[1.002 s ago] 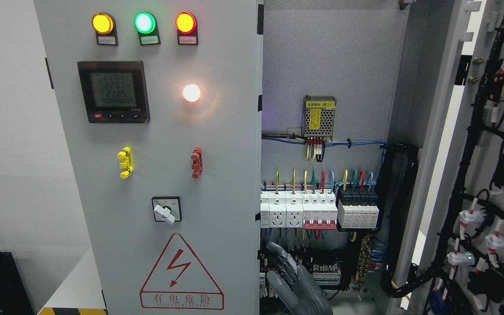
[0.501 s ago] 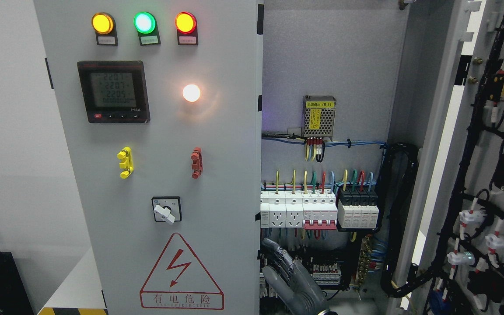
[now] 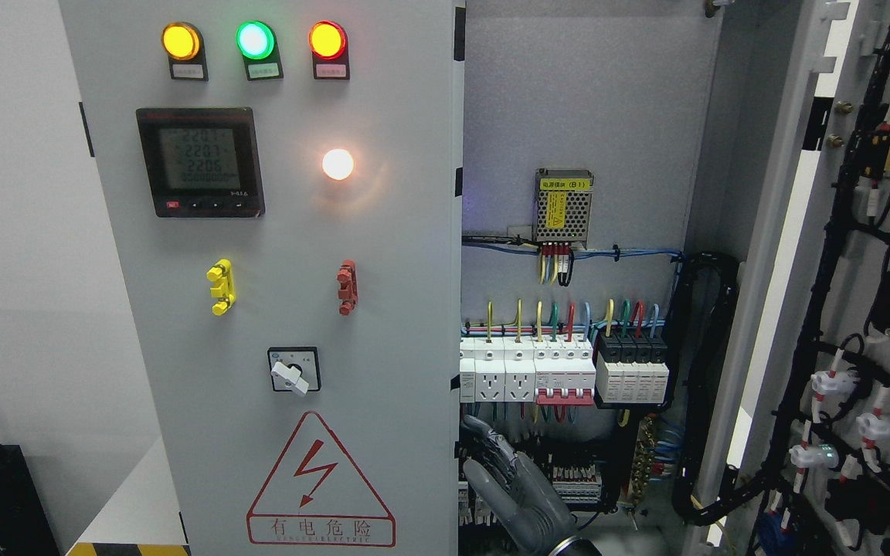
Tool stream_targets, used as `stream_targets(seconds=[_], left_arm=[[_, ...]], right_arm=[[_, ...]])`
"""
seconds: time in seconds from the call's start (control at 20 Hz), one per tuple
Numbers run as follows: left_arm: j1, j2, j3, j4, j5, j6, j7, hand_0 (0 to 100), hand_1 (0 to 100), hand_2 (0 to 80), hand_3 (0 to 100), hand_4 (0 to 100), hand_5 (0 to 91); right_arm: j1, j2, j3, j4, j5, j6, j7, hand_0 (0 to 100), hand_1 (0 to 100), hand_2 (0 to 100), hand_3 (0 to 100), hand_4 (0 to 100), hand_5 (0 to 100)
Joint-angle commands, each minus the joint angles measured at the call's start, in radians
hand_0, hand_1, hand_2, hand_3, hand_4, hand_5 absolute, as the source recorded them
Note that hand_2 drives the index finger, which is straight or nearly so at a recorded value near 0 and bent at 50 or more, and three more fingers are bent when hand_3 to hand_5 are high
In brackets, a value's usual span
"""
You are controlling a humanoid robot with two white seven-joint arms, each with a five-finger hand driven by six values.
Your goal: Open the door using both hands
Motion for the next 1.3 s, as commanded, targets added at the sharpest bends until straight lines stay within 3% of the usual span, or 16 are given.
stream_targets(seconds=[0.0, 0.25, 0.45, 0.95, 1.1, 1.25], left_arm=[[0.000, -0.014, 0.001, 0.000, 0.015, -0.001, -0.003, 12, 39, 0.0, 0, 0, 0.0], [0.000, -0.014, -0.001, 0.000, 0.015, -0.001, -0.003, 12, 39, 0.0, 0, 0, 0.0], [0.000, -0.014, 0.001, 0.000, 0.015, -0.001, -0.003, 12, 39, 0.0, 0, 0, 0.0], [0.000, -0.016, -0.001, 0.000, 0.015, -0.001, -0.003, 12, 39, 0.0, 0, 0, 0.0], [0.000, -0.016, -0.001, 0.000, 0.015, -0.001, -0.003, 12, 39, 0.0, 0, 0, 0.0], [0.000, -0.016, 0.001, 0.000, 0.015, -0.001, -0.003, 12, 39, 0.0, 0, 0, 0.0]], right_arm=[[-0.020, -0.004, 0.002, 0.040, -0.006, 0.000, 0.034, 12, 39, 0, 0, 0, 0], [-0.023, -0.005, -0.001, 0.044, -0.006, 0.002, 0.040, 12, 39, 0, 0, 0, 0], [-0.024, -0.005, -0.004, 0.053, -0.006, 0.000, 0.068, 12, 39, 0, 0, 0, 0], [-0.052, -0.007, -0.009, 0.083, -0.078, 0.000, 0.074, 12, 39, 0, 0, 0, 0], [-0.060, -0.007, -0.009, 0.093, -0.078, 0.000, 0.114, 12, 39, 0, 0, 0, 0], [-0.072, -0.007, -0.012, 0.103, -0.078, 0.000, 0.119, 12, 39, 0, 0, 0, 0]])
